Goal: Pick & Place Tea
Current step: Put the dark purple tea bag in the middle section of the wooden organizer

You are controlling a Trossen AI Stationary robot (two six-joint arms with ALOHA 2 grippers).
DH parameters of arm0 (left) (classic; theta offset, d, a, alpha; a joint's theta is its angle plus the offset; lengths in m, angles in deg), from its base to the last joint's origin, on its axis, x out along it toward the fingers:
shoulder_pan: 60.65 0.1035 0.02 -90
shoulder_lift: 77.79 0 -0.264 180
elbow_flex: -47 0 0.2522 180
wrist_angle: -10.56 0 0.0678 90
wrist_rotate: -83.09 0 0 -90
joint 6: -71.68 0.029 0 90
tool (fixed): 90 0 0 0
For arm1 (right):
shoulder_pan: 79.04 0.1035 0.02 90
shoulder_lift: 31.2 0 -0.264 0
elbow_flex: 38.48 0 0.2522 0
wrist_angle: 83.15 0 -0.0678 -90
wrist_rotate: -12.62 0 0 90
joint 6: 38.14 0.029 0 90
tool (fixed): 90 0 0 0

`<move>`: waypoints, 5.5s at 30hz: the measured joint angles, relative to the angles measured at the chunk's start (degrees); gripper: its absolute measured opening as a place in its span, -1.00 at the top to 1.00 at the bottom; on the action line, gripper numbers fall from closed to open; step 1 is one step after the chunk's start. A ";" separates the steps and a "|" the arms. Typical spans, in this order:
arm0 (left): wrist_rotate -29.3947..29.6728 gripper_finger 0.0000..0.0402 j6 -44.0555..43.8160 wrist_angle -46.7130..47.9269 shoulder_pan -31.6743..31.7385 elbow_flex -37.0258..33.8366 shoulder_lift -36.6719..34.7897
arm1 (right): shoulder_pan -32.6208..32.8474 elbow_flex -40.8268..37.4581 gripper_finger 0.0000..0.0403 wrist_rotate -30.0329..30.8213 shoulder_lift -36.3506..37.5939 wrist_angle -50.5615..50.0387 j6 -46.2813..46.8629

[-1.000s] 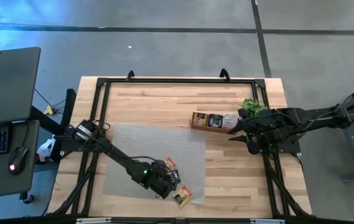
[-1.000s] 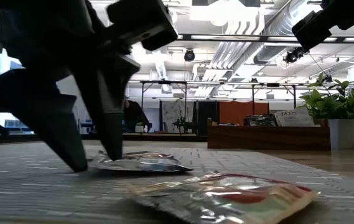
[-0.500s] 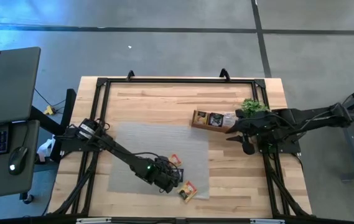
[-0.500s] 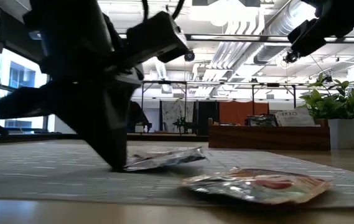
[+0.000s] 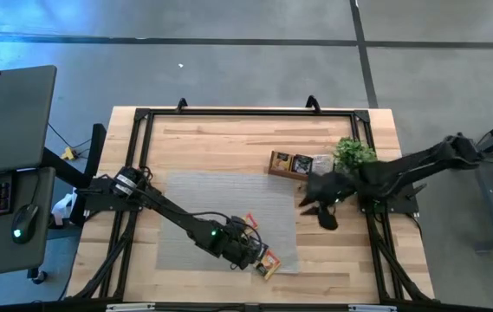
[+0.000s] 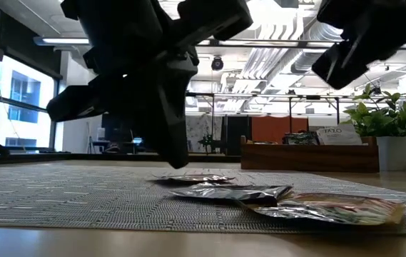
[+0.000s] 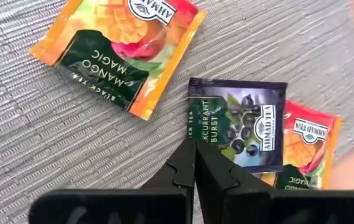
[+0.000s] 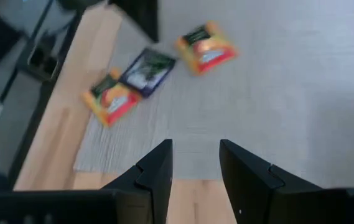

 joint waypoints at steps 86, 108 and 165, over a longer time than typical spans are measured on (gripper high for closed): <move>-7.79 0.29 -6.03 1.77 -0.27 7.23 6.21 | 16.66 4.52 0.99 20.22 -59.35 62.17 2.18; -2.03 0.94 5.46 3.36 -0.20 12.56 6.54 | 18.73 4.24 0.82 15.77 -38.55 40.28 -1.52; 1.56 0.97 99.00 -3.44 33.57 36.37 17.63 | 46.63 -4.76 0.85 49.39 6.72 -10.82 29.35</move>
